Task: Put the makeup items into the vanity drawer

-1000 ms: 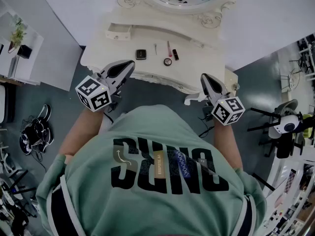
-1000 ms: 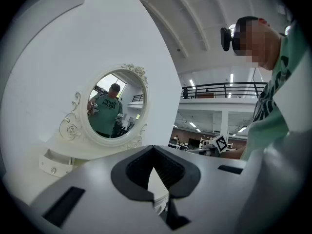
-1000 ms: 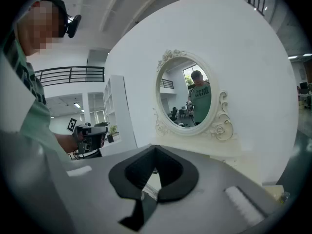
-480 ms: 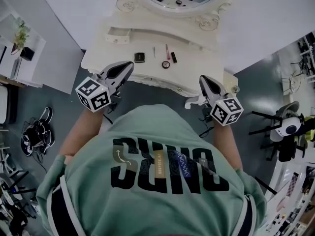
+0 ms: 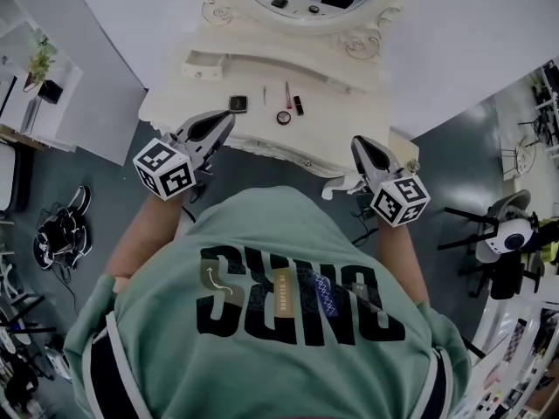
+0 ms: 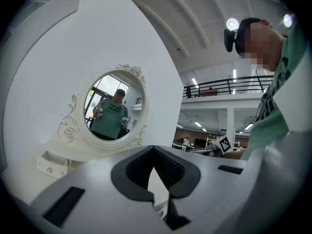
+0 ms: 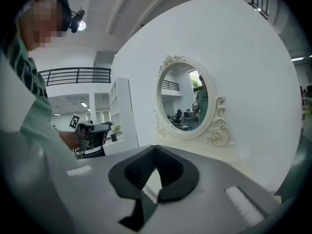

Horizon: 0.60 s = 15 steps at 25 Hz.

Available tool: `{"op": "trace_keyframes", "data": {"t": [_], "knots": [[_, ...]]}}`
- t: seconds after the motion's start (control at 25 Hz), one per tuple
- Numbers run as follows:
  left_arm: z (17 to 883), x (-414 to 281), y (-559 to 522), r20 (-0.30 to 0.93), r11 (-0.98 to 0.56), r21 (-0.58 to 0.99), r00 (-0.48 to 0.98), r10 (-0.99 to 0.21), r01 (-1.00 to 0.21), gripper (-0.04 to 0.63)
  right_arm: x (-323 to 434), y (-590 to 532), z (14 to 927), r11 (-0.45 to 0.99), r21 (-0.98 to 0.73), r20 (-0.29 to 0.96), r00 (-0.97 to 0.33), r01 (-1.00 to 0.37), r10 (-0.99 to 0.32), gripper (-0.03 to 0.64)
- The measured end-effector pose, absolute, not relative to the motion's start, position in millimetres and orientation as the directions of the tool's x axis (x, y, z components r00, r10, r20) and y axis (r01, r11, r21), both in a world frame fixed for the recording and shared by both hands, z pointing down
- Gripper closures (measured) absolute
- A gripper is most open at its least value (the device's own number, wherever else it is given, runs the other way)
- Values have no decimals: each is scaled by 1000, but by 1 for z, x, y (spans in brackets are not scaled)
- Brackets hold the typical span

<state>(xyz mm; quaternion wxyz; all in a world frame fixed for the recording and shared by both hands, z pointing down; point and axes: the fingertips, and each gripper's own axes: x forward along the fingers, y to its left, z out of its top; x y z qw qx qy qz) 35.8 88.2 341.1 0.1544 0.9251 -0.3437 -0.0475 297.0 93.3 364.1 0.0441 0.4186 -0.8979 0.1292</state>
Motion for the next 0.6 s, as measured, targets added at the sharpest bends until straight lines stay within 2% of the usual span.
{"op": "trace_keyframes", "data": {"t": [0.36,0.6], "knots": [[352,68,101,56,-695,340,751,-658,-634,594,325,96,383,638,-243,181,-680,-731,-711,607],[363,42,81,60,-685,358,748,-661,-635,594,302,76,399,632,-263,204,-683,-729,-702,607]]}}
